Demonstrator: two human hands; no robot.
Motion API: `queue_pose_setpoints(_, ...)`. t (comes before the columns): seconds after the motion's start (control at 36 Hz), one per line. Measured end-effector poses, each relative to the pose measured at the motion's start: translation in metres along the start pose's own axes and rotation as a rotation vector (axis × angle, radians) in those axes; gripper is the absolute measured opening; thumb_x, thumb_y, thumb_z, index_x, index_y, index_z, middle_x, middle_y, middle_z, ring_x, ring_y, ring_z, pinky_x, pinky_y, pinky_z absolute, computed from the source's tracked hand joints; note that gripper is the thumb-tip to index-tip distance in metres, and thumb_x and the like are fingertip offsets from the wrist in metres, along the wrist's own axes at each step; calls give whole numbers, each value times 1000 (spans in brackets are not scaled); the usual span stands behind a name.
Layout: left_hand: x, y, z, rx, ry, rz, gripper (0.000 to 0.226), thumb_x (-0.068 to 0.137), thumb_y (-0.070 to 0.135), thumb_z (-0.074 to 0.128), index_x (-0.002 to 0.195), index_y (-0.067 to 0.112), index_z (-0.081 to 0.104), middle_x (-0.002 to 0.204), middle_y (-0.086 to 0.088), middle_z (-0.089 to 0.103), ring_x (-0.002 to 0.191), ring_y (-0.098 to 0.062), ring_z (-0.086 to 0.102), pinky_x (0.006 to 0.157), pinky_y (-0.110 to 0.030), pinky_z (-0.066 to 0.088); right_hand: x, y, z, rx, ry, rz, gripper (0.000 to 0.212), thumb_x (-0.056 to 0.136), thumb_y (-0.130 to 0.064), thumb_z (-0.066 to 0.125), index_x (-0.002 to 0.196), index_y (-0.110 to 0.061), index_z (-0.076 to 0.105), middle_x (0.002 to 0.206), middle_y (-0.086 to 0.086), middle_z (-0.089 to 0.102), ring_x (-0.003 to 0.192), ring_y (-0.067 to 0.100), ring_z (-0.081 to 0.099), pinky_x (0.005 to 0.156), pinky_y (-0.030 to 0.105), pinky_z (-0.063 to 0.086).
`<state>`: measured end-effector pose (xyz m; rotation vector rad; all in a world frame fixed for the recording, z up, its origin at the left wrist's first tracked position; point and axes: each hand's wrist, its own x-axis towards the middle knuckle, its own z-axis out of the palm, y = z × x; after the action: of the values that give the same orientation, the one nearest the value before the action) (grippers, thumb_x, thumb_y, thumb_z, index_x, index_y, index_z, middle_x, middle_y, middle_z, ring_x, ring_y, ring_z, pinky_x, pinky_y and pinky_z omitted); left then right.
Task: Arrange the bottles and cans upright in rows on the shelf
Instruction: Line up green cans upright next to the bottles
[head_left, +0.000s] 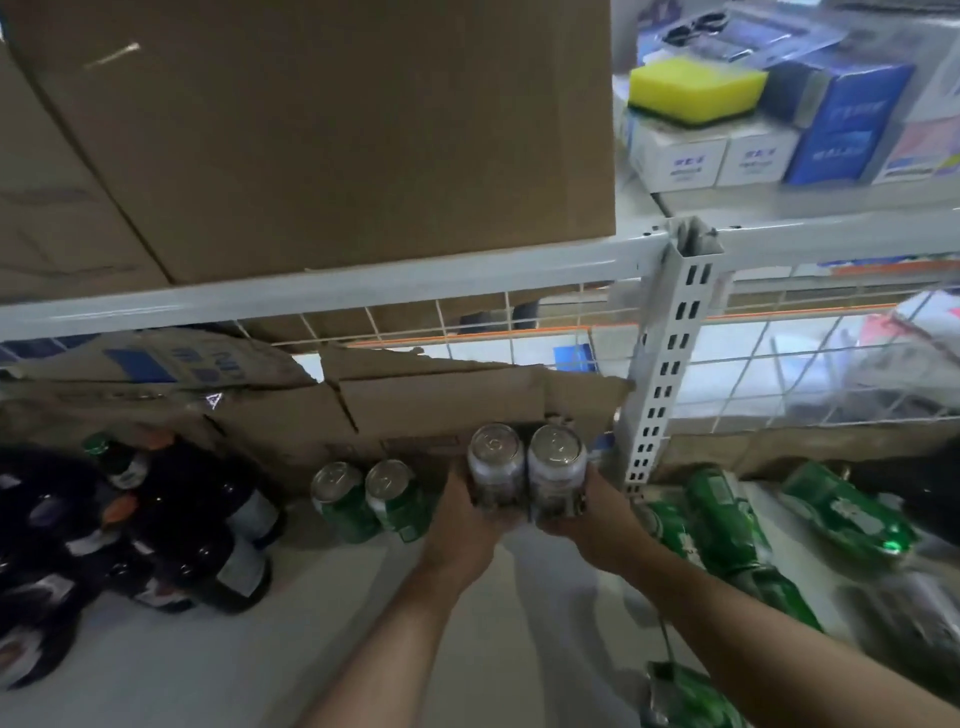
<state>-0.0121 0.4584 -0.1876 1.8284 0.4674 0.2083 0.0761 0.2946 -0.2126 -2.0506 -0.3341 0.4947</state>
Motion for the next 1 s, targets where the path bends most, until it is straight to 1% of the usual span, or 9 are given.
queue_pose_setpoints(0.31,10,-6,-10,26,-81,-12,78,72,3,88,128,39,45,120,31,58,99,28,55,78,1,44,3,-4,3,-18,28,2,91,73,-17,92,149,-20,43,137,-2,62,127,18,57,106,33,47)
queue_pose_setpoints(0.42,10,-6,-12,44,-96,-7,75,75,5,88,128,37,46,120,29,58,101,23,55,80,-2,46,2,-7,1,-23,-9,17,97,72,-14,92,151,-20,38,132,-8,56,123,11,52,104,27,42)
queue_pose_setpoints(0.5,5,1,-17,33,-102,-12,75,77,11,88,133,33,45,120,22,60,106,11,58,79,-1,47,-2,-10,-3,-41,-33,54,88,70,-12,93,142,-19,43,131,-2,63,123,20,59,105,37,50)
queue_pose_setpoints(0.58,-1,8,-27,65,-89,4,64,77,20,89,128,32,51,117,21,64,107,6,61,79,-5,49,-10,-15,-12,-54,-18,30,60,72,-3,89,111,-27,50,111,-6,66,108,15,64,89,24,55)
queue_pose_setpoints(0.67,-8,22,-37,113,-51,6,39,79,29,85,107,31,58,106,12,70,98,-4,66,83,-25,55,-24,-29,-25,-60,31,23,68,73,-7,90,120,-27,45,100,-12,60,95,11,62,75,16,50)
queue_pose_setpoints(0.72,-13,33,-43,134,3,25,29,80,31,83,96,27,60,96,7,70,90,-11,67,77,-29,54,-33,-40,-35,-68,82,22,74,68,-18,91,128,-25,48,101,-6,63,91,14,65,76,30,58)
queue_pose_setpoints(0.81,-21,55,-49,157,56,126,25,80,20,82,91,28,60,88,8,69,83,-13,66,70,-27,51,-45,-45,-54,-92,143,-37,62,60,-40,84,115,-28,58,104,-3,71,89,16,70,80,49,61)
queue_pose_setpoints(0.92,-35,95,-41,143,25,255,27,83,18,79,98,30,61,88,9,66,80,-5,62,73,-26,50,-87,-66,-84,-54,249,-25,51,72,-29,86,111,-30,53,105,-11,69,95,13,69,80,39,60)
queue_pose_setpoints(1.0,-44,118,-18,117,-82,329,29,84,18,79,105,24,61,91,7,66,83,-6,62,74,-15,47,-115,-62,-108,-62,319,14,64,81,-22,83,135,-18,48,115,-2,60,101,16,65,75,24,54)
